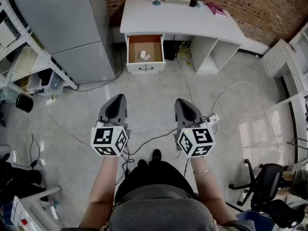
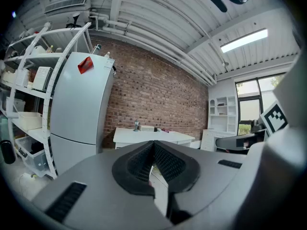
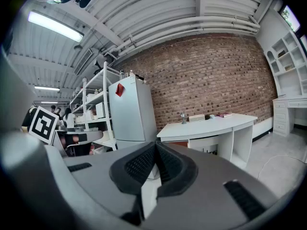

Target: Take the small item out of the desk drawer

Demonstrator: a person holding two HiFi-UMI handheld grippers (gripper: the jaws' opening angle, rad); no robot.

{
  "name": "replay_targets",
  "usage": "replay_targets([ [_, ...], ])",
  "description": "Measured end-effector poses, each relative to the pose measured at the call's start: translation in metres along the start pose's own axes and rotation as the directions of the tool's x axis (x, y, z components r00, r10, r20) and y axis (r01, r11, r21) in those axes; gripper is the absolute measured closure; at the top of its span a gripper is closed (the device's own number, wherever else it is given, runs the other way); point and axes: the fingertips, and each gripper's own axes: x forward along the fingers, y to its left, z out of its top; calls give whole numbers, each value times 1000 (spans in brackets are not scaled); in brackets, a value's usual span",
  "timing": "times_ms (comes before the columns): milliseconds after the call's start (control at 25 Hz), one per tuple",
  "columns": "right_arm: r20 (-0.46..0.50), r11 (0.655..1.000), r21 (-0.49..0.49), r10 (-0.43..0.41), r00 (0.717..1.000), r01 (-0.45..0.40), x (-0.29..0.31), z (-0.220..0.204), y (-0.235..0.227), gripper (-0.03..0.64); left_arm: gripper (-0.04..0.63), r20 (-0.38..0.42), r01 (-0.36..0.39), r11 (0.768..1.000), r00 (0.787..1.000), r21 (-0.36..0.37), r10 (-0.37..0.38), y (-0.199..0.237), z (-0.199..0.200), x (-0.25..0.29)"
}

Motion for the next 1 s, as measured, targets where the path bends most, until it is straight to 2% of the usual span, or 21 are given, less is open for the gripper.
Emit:
replay_targets([
  [240, -22, 1000, 0, 2, 1000, -2, 10, -4, -31, 614, 574, -6, 11, 1000, 1000, 5, -11, -18, -6, 28],
  [600, -9, 999, 39, 11, 1000, -10, 23, 1, -59, 611, 566, -6, -7, 1000, 1000, 10, 7, -19, 0, 54],
  [800, -32, 999, 41, 18, 999, -17, 32, -4, -66, 600, 494, -16, -8, 1000, 1000, 26, 8, -23, 0, 68],
  [1000, -28, 998, 59, 25, 999, -23, 43, 1, -71, 583, 459, -49, -16, 999, 999, 40, 18, -18, -5, 81],
])
